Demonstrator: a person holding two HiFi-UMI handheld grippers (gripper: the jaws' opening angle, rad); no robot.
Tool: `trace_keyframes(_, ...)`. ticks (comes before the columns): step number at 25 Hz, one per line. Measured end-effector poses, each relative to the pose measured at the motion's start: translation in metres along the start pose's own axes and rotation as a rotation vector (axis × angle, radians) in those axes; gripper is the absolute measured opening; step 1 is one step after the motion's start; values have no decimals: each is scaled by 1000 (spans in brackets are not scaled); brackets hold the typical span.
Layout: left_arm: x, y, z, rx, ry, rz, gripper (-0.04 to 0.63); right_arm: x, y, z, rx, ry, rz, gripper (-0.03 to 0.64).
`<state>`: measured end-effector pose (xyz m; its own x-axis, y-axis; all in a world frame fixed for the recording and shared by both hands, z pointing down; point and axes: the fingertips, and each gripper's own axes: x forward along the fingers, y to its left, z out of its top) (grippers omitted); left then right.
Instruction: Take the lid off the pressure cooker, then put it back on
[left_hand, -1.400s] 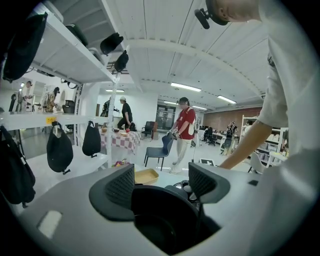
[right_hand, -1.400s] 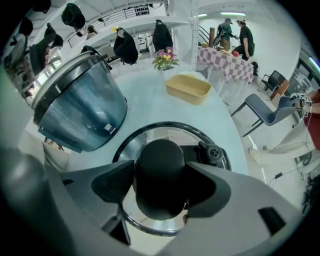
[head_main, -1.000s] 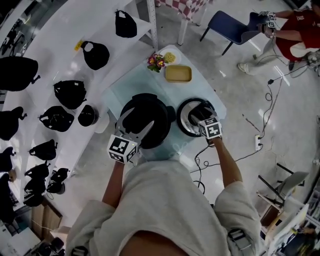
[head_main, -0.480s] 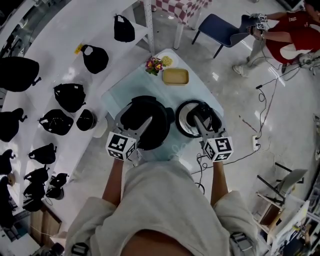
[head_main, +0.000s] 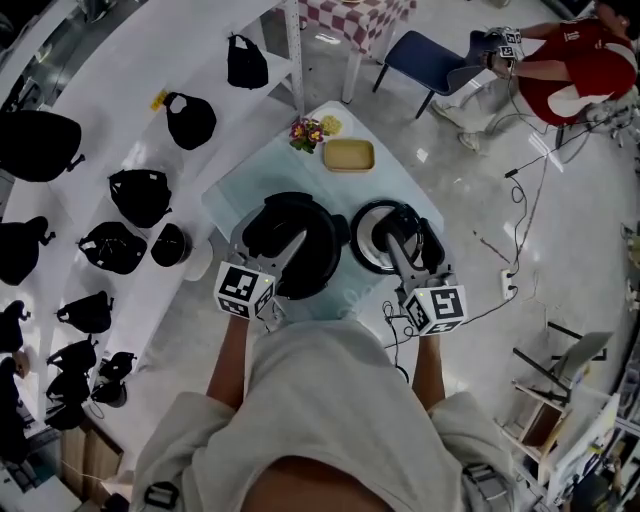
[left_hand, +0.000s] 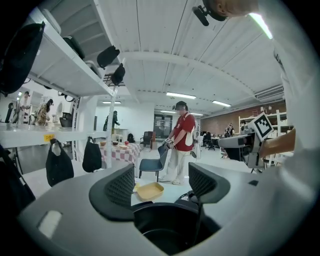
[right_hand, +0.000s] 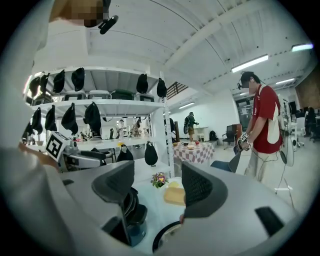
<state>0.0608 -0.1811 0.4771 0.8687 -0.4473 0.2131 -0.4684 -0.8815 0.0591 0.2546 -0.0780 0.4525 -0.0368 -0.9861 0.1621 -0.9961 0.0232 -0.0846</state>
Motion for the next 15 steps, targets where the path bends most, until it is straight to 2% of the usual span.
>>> trace_keyframes(7,0,-2,-2,-11,0,-6,331,5,-4,-26,-22,80,11,295)
trace_keyframes(15,3,-4,-5,-22,4,-2,331,28,-32,-108,-4,284,12,295)
